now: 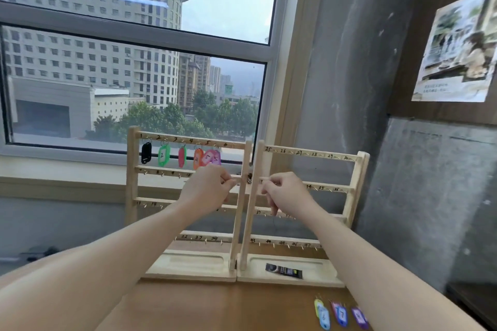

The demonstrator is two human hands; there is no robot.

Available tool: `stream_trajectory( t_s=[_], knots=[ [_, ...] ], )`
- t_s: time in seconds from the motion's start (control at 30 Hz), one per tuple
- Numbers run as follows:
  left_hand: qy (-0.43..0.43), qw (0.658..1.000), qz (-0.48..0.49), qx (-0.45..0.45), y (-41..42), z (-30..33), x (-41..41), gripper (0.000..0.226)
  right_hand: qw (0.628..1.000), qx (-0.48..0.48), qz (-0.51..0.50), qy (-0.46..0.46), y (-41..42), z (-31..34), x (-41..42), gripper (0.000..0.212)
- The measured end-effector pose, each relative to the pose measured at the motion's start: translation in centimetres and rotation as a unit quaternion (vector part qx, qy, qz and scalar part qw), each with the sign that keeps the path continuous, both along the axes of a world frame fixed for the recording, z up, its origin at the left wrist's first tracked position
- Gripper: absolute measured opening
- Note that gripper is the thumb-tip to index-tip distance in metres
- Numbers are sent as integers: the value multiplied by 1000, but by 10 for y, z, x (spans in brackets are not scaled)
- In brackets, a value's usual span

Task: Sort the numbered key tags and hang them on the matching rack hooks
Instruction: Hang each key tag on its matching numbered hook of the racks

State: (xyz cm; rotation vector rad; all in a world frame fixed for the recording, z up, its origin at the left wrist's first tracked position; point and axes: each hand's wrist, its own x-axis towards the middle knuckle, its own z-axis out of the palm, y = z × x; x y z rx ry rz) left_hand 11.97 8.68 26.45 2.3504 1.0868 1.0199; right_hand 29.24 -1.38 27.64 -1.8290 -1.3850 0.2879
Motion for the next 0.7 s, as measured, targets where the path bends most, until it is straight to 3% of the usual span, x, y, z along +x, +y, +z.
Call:
stream_trajectory(
  t_s=[0.17,0.4,0.57,0.7],
  knots=[
    [-3,994,-72,-82,-37,-34,42,21,995,-48,-76,39,-61,-30,59,30],
    [126,955,-197,-182,-92,-136,119,14,972,-168,-161,26,-138,-129,126,32],
    [165,945,-187,-213,-109,-206,163,8,961,-220,-168,8,-155,-184,143,31],
    [134,953,-169,-212,-99,-230,180,24,958,-233,-167,12,-143,-207,143,25]
  ],
)
